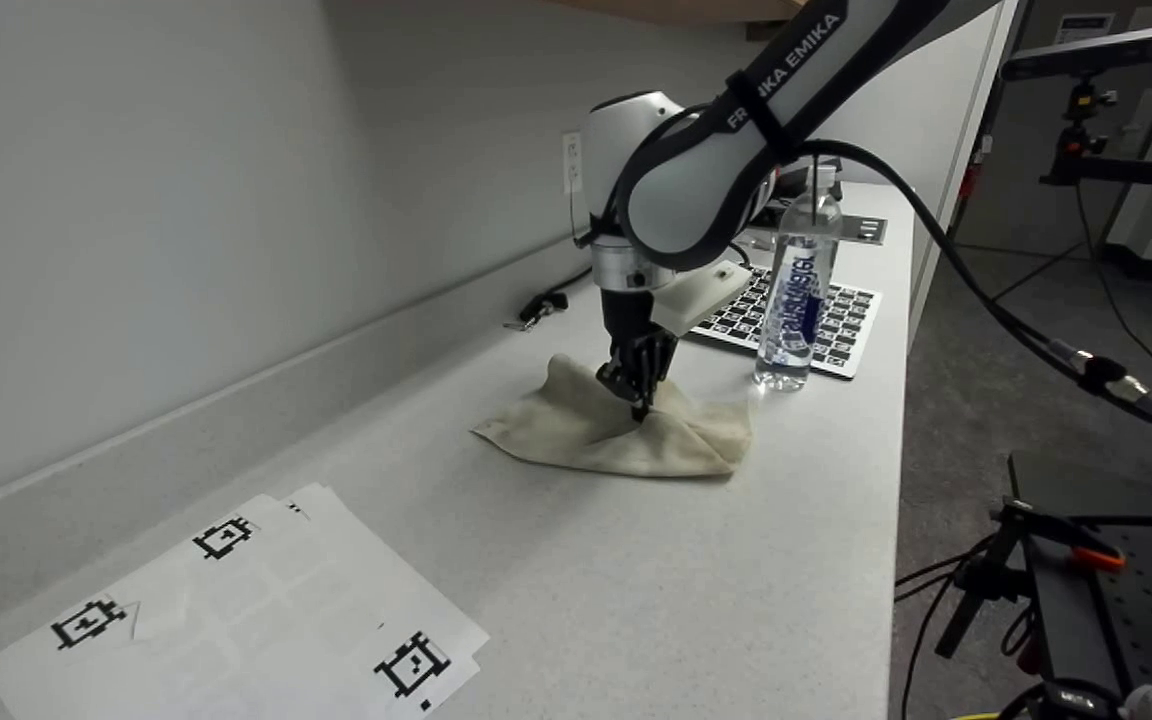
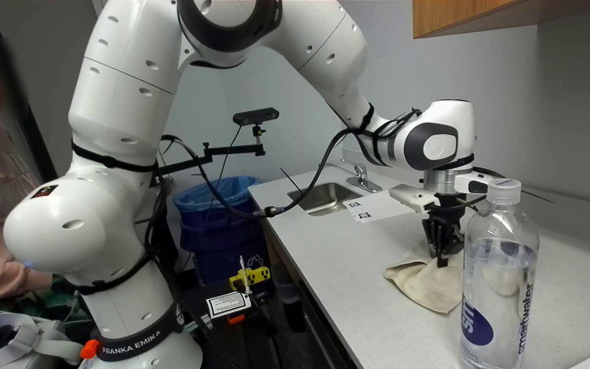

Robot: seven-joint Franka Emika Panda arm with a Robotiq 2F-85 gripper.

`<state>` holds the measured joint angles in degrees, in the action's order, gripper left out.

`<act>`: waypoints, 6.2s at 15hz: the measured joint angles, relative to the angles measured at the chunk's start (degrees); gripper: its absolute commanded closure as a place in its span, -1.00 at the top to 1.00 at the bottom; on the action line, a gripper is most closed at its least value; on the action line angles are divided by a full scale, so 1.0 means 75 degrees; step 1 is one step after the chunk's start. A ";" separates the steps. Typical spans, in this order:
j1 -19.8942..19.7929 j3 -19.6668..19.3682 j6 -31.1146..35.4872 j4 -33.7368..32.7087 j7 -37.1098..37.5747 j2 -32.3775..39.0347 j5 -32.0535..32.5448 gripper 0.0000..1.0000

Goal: Pick up the towel from the countertop and wipe it on the countertop.

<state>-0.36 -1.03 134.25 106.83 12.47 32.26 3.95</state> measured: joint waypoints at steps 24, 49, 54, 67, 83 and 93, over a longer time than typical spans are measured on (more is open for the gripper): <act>0.1791 0.0891 -0.0871 0.1542 -0.0487 -0.1228 0.0742 -0.98; 0.1460 0.1208 -0.0157 -0.0716 -0.1946 0.0203 0.0328 -0.98; 0.1461 0.1168 -0.0122 -0.1273 -0.1916 0.0951 0.0322 -0.98; 0.1451 0.1205 -0.0133 -0.0206 -0.1914 0.0319 0.0246 -0.98; 0.1455 0.1030 -0.0154 0.1901 -0.1913 -0.0966 0.0739 -0.98; 0.1620 0.0997 -0.0083 -0.0994 -0.1842 0.0668 0.0911 -0.98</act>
<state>11.79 6.45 133.62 99.37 -1.35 37.27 10.78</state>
